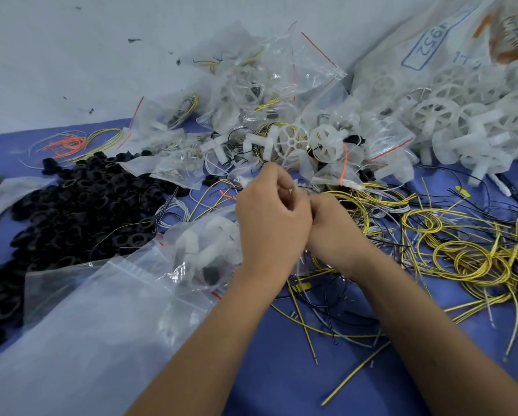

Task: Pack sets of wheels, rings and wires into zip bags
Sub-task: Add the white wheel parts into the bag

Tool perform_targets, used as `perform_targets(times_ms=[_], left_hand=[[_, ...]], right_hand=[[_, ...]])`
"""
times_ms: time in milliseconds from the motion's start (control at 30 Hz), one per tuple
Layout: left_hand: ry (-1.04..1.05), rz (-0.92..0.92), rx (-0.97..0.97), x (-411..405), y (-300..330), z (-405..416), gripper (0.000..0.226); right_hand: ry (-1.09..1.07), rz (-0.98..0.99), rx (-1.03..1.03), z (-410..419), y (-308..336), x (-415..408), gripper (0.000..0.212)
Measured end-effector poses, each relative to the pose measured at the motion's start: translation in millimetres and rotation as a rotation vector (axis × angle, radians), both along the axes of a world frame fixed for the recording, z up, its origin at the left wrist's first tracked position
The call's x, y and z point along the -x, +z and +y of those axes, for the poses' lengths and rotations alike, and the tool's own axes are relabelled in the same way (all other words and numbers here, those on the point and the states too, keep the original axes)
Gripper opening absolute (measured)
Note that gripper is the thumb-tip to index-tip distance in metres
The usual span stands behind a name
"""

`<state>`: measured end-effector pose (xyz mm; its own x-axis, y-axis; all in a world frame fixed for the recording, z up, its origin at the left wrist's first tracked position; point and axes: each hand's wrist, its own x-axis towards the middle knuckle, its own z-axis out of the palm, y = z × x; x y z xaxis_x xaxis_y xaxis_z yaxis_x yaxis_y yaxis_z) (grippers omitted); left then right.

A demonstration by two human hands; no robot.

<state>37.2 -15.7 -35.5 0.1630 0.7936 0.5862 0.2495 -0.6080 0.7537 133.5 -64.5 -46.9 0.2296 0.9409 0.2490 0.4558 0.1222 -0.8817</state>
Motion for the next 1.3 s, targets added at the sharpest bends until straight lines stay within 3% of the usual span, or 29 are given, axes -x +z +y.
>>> perform_targets(times_ms=[167, 267, 333, 433, 567, 833, 1167, 1300], left_hand=[[0.037, 0.029, 0.06, 4, -13, 10, 0.013], [0.034, 0.099, 0.047, 6, -17, 14, 0.012], [0.055, 0.13, 0.031, 9, -18, 17, 0.013], [0.085, 0.12, 0.042, 12, -19, 23, 0.012], [0.116, 0.11, 0.058, 16, -17, 27, 0.011], [0.125, 0.092, 0.077, 18, -15, 28, 0.011], [0.103, -0.094, 0.068, 16, -10, 26, 0.012], [0.073, -0.151, -0.012, 14, -6, 22, 0.013]], right_hand=[[-0.322, 0.12, -0.118, 3, 0, -19, 0.011], [-0.651, -0.187, -0.134, -3, -2, -45, 0.012], [-0.783, -0.426, 0.011, -9, -4, -62, 0.016], [-0.789, -0.551, 0.248, -12, -7, -70, 0.021], [-0.736, -0.63, 0.307, -13, -3, -69, 0.025], [-0.686, -0.515, 0.221, -15, -1, -76, 0.009], [-0.789, 0.082, -0.248, -12, 4, -75, 0.002], [-0.753, 0.05, -0.28, -4, -2, -59, 0.004]])
